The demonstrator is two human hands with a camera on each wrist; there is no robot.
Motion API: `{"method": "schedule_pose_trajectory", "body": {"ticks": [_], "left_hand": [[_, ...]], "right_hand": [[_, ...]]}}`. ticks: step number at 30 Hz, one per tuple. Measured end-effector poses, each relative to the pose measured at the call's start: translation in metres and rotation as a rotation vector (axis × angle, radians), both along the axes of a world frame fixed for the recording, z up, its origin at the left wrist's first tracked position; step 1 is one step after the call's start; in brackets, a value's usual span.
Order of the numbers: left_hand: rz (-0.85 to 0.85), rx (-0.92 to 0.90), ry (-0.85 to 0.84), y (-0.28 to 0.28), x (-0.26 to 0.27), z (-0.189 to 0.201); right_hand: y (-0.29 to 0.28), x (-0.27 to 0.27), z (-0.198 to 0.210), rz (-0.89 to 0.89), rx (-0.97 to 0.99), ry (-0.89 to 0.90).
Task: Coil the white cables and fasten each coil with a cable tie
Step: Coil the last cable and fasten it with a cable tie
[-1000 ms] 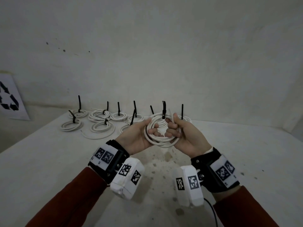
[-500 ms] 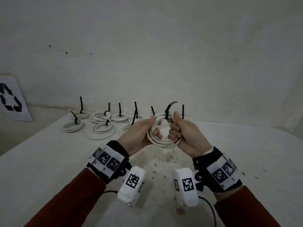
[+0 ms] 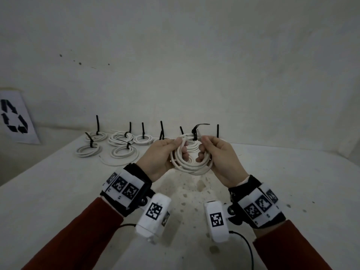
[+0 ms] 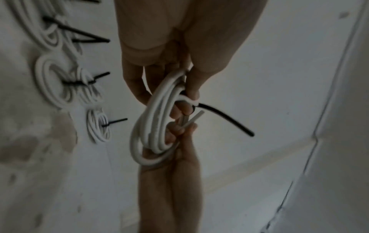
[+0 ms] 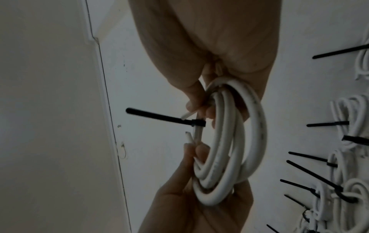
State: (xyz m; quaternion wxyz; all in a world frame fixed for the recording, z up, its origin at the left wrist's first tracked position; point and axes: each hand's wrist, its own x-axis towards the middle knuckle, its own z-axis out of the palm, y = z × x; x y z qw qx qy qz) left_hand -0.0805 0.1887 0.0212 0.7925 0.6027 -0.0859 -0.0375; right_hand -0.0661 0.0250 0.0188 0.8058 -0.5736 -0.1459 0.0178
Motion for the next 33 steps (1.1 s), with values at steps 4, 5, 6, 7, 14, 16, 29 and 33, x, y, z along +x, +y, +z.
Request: {"method": "schedule_pose_trajectory", "body": {"ticks": [4, 5, 6, 7, 14, 16, 29, 33], "left_hand": [[-0.008, 0.027, 0.023, -0.006, -0.003, 0.001], [0.001, 0.075, 0.012, -0.007, -0.004, -0.001], [0.009, 0.108, 0.012, -0.008, -0.005, -0.003], [0.010, 0.127, 0.025, -0.009, -0.005, -0.006], [0.013, 0.013, 0.167, -0.016, -0.009, -0.009], [0.058, 0.005, 0.159, -0.016, -0.008, -0.009], [0.144, 0.099, 0.110, -0.013, -0.005, -0.008], [0.061, 0.030, 0.129, -0.012, -0.004, -0.003]], "right_hand": [[0.007, 0.002, -0.005, -0.103, -0.043, 0.014], [0.008, 0.003, -0.007, -0.137, -0.046, 0.020], [0.008, 0.004, -0.008, -0.166, -0.036, 0.021], [0.008, 0.004, -0.009, -0.191, -0.020, 0.014], [0.009, 0.004, -0.012, -0.230, 0.036, -0.077], [0.011, 0.002, -0.012, -0.217, 0.022, -0.088], [0.014, 0.003, -0.016, -0.112, 0.003, 0.099], [0.014, 0.003, -0.009, -0.095, 0.047, 0.134]]}}
